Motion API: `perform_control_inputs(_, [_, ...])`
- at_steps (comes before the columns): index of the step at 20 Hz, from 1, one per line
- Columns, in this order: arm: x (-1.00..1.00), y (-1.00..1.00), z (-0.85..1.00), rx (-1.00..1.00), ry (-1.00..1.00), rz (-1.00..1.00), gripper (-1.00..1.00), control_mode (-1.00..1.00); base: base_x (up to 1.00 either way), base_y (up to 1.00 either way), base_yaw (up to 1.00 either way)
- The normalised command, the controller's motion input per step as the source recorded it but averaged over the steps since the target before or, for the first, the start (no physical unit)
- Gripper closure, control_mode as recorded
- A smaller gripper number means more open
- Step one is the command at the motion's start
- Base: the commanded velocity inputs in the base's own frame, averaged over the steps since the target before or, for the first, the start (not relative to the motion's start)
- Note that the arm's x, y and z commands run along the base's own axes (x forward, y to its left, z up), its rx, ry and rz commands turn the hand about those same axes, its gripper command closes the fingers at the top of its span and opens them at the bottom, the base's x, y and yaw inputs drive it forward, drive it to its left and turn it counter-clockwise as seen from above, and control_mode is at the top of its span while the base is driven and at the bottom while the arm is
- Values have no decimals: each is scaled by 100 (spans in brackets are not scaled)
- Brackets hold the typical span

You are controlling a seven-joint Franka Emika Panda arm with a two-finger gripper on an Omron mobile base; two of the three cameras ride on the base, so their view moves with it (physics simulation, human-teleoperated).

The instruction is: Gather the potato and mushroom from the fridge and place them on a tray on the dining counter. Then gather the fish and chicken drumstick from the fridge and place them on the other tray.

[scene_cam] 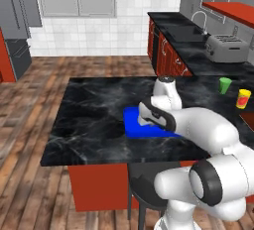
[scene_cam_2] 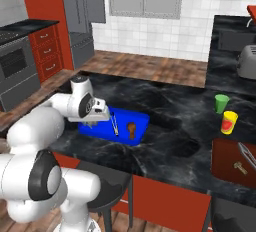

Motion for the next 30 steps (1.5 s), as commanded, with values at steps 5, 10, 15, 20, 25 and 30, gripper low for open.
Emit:
perform_control_inputs(5, [31, 3, -35, 0, -1, 0, 100, -100, 0, 0, 0])
perform_control_inputs(10, [31, 5, -19, 0, 0, 0, 100, -100, 0, 0, 0])
perform_control_inputs(15, [25, 1, -3, 0, 0, 0, 100, -100, 0, 0, 0])
perform_control_inputs(20, [29, 0, -8, 0, 0, 0, 100, -100, 0, 0, 0])
perform_control_inputs(25, [24, 0, -21, 0, 0, 0, 100, -100, 0, 0, 0])
perform_control_inputs(30, [21, 1, -24, 0, 0, 0, 100, -100, 0, 0, 0])
